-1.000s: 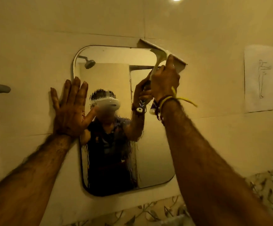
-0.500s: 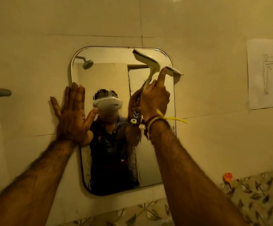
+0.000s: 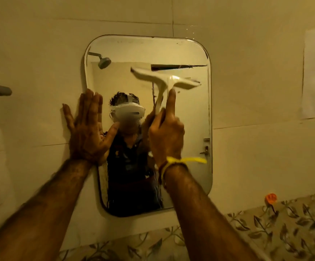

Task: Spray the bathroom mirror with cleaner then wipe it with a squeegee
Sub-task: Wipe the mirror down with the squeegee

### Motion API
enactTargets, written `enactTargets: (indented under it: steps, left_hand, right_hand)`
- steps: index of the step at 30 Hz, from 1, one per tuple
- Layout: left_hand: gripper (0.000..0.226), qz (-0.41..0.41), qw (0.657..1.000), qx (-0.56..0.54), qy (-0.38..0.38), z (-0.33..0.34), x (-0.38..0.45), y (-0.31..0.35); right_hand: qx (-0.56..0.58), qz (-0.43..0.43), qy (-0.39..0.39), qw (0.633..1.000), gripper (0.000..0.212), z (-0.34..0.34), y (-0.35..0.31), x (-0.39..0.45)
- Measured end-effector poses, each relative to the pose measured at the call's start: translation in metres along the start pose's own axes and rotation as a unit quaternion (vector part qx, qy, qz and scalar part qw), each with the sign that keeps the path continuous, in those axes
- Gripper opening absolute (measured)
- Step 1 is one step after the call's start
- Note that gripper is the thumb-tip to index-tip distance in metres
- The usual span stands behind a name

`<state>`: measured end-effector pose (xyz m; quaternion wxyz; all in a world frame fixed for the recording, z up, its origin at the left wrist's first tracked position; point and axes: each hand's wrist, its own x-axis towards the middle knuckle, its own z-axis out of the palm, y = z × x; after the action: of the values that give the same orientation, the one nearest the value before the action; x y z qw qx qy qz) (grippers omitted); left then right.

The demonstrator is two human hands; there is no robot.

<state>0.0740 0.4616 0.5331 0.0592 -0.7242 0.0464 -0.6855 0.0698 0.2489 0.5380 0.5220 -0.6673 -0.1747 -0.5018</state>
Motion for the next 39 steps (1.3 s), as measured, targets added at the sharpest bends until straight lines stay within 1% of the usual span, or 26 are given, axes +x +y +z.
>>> enactTargets:
  steps: [3, 6, 9, 11, 13, 15, 17, 21, 23, 25, 28, 30, 32, 35, 37, 39]
  left_hand:
    - [0.09, -0.001, 1.0, 0.009, 0.003, -0.001, 0.0, 0.0]
    - [0.087, -0.004, 1.0, 0.016, 0.006, 0.0, 0.0, 0.001]
    - [0.084, -0.01, 1.0, 0.005, 0.012, -0.002, -0.001, 0.003]
    - [0.083, -0.016, 1.0, -0.004, 0.017, -0.003, -0.001, 0.003]
    - [0.082, -0.018, 0.999, -0.01, 0.024, -0.004, 0.0, 0.003]
    - [0.082, -0.013, 0.999, -0.013, 0.031, -0.004, -0.001, 0.003]
    - [0.083, -0.018, 0.999, -0.022, 0.034, -0.003, -0.002, 0.003]
    - [0.088, -0.047, 0.996, -0.059, 0.046, -0.003, -0.003, 0.002]
    - [0.089, -0.051, 0.993, -0.084, 0.059, -0.005, -0.003, 0.002]
    - [0.092, -0.058, 0.991, -0.098, 0.063, -0.007, -0.003, 0.004]
    - [0.097, -0.072, 0.994, -0.069, 0.055, -0.006, -0.003, 0.004]
    - [0.097, -0.066, 0.995, -0.048, 0.053, -0.005, -0.004, 0.003]
    - [0.096, -0.06, 0.996, -0.034, 0.057, -0.003, -0.004, 0.004]
    - [0.096, -0.073, 0.995, -0.013, 0.059, -0.005, -0.004, 0.005]
    - [0.095, -0.077, 0.996, 0.001, 0.053, -0.005, -0.005, 0.004]
    - [0.093, -0.081, 0.995, 0.01, 0.05, -0.003, -0.005, 0.003]
  right_hand:
    - [0.008, -0.023, -0.023, 0.999, 0.061, -0.004, 0.01, -0.032]
    - [0.0, -0.047, -0.01, 0.999, 0.06, 0.0, -0.005, 0.007]
    - [0.019, -0.06, -0.005, 0.998, 0.058, 0.005, -0.024, 0.037]
    - [0.013, -0.078, -0.02, 0.997, 0.06, 0.009, -0.017, 0.017]
    - [-0.017, -0.109, -0.044, 0.993, 0.06, 0.009, 0.001, -0.021]
    - [-0.028, -0.133, -0.047, 0.99, 0.058, 0.006, 0.014, -0.046]
    - [-0.031, -0.152, -0.033, 0.987, 0.058, 0.011, 0.01, -0.033]
    - [-0.019, -0.167, -0.018, 0.986, 0.058, 0.031, -0.026, 0.013]
    - [-0.021, -0.18, -0.019, 0.983, 0.058, 0.039, -0.027, 0.001]
    - [-0.044, -0.182, -0.045, 0.981, 0.057, 0.038, -0.01, -0.033]
    - [-0.073, -0.172, -0.065, 0.98, 0.053, 0.03, 0.013, -0.07]
    - [-0.069, -0.189, -0.038, 0.979, 0.053, 0.034, 0.007, -0.058]
    - [-0.056, -0.194, -0.02, 0.979, 0.056, 0.044, -0.013, -0.033]
    - [-0.034, -0.186, -0.023, 0.982, 0.057, 0.055, -0.031, -0.017]
    - [-0.041, -0.183, -0.036, 0.982, 0.056, 0.049, -0.017, -0.035]
    - [-0.059, -0.176, -0.054, 0.981, 0.055, 0.034, 0.013, -0.066]
